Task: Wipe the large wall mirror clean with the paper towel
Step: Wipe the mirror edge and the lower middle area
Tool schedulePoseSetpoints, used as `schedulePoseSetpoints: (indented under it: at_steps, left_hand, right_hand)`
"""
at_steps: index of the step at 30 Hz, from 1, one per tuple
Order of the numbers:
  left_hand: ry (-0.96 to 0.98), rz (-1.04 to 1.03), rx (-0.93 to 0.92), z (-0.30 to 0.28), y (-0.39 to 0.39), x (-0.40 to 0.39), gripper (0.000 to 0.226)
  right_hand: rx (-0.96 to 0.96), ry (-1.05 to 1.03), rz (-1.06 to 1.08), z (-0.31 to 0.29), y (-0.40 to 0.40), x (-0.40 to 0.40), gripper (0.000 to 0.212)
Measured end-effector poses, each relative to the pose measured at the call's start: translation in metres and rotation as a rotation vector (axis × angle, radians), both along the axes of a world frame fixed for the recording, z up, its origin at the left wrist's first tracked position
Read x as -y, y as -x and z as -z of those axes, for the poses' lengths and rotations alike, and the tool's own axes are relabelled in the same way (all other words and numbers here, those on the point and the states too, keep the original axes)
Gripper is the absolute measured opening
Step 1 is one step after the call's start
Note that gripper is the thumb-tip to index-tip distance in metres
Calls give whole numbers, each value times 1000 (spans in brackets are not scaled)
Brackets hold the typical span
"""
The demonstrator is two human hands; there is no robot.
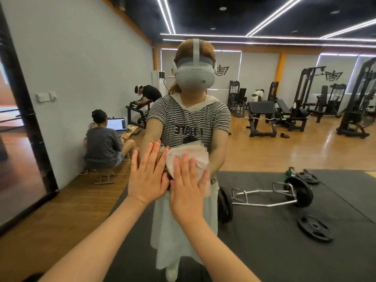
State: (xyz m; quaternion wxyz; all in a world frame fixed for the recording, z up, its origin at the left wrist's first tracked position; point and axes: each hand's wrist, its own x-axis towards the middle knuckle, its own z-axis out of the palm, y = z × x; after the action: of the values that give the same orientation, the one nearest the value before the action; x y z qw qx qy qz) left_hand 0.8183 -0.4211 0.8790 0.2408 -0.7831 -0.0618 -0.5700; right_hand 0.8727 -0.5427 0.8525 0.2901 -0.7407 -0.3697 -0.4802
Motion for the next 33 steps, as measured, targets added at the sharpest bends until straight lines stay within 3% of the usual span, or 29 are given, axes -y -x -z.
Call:
schedulePoseSetpoints:
  at_steps: [5, 11, 17, 27, 33]
  left_hand:
    - [4, 19, 13, -2, 1, 1, 75]
    - [6, 7, 22, -2, 1, 4, 76]
    - [26, -28, -2, -5, 3, 6, 71]
    - [106, -54, -122, -10, 12, 10, 64]
    - [241, -66, -244, -18, 31, 34, 73]
  right_hand:
    - [109, 107, 94, 2, -30, 29, 74]
    - [-31, -101, 178, 11, -62, 75, 59]
    - [-5, -167, 197, 13, -60, 65, 71]
    - [-48, -108, 265, 9, -51, 72, 58]
    - [-99, -48, 226, 6, -44, 80, 57]
